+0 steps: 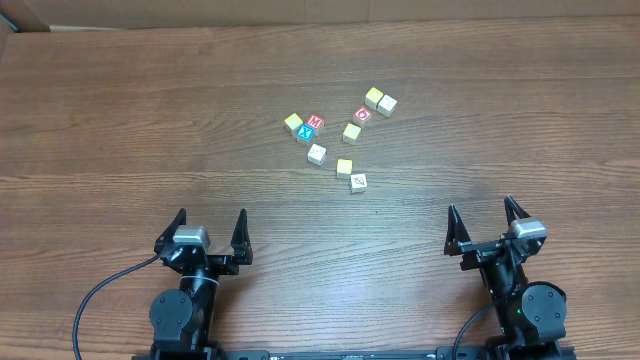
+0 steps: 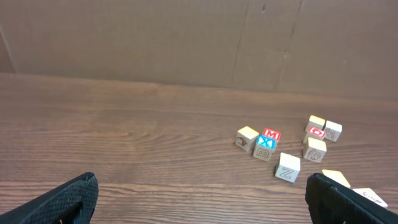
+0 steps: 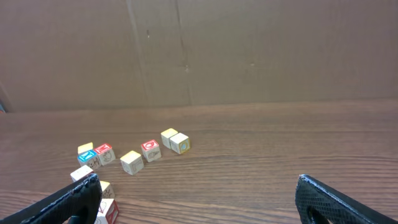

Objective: Flip 3 blocks

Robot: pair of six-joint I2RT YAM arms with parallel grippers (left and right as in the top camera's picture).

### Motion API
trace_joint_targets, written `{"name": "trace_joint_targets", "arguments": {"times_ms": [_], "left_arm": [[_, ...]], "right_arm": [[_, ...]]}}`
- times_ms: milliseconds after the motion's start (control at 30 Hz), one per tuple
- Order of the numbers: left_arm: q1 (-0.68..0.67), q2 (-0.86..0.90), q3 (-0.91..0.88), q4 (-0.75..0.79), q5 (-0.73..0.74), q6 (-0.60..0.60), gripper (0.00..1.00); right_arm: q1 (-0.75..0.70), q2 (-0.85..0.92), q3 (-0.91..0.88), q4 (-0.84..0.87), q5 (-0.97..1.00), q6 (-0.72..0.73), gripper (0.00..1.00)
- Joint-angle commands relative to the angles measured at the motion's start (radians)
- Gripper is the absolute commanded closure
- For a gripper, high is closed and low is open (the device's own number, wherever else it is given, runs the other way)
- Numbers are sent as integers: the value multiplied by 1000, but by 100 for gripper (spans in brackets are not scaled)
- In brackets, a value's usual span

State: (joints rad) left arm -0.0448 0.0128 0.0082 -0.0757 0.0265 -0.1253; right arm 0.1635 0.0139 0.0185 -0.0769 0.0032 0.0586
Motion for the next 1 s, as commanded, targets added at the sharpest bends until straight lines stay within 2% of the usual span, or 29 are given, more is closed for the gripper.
{"name": "trace_joint_targets", "arguments": {"times_ms": [0, 67, 333, 567, 800, 867, 900, 967], "left_arm": [[5, -8, -3, 2, 41, -47, 0], [5, -8, -3, 3, 69, -47, 0], [5, -4, 3, 4, 170, -45, 0], [5, 90, 97, -84, 182, 18, 0], [5, 447, 352, -112, 192, 5, 0], [0, 594, 469, -175, 212, 5, 0], [-17, 739, 602, -274, 222, 5, 0], [-49, 896, 761, -407, 222, 6, 0]], "right_arm": [[-4, -11, -10, 16, -6, 110, 0], [-4, -11, -10, 16, -40, 185, 0], [-4, -11, 6, 14, -245, 185, 0], [-4, 75, 175, -102, -254, 178, 0], [-4, 435, 469, -222, -386, 178, 0], [-4, 570, 575, -294, -444, 178, 0], [-4, 712, 693, -394, -494, 178, 0], [-4, 847, 814, -513, -513, 178, 0]]}}
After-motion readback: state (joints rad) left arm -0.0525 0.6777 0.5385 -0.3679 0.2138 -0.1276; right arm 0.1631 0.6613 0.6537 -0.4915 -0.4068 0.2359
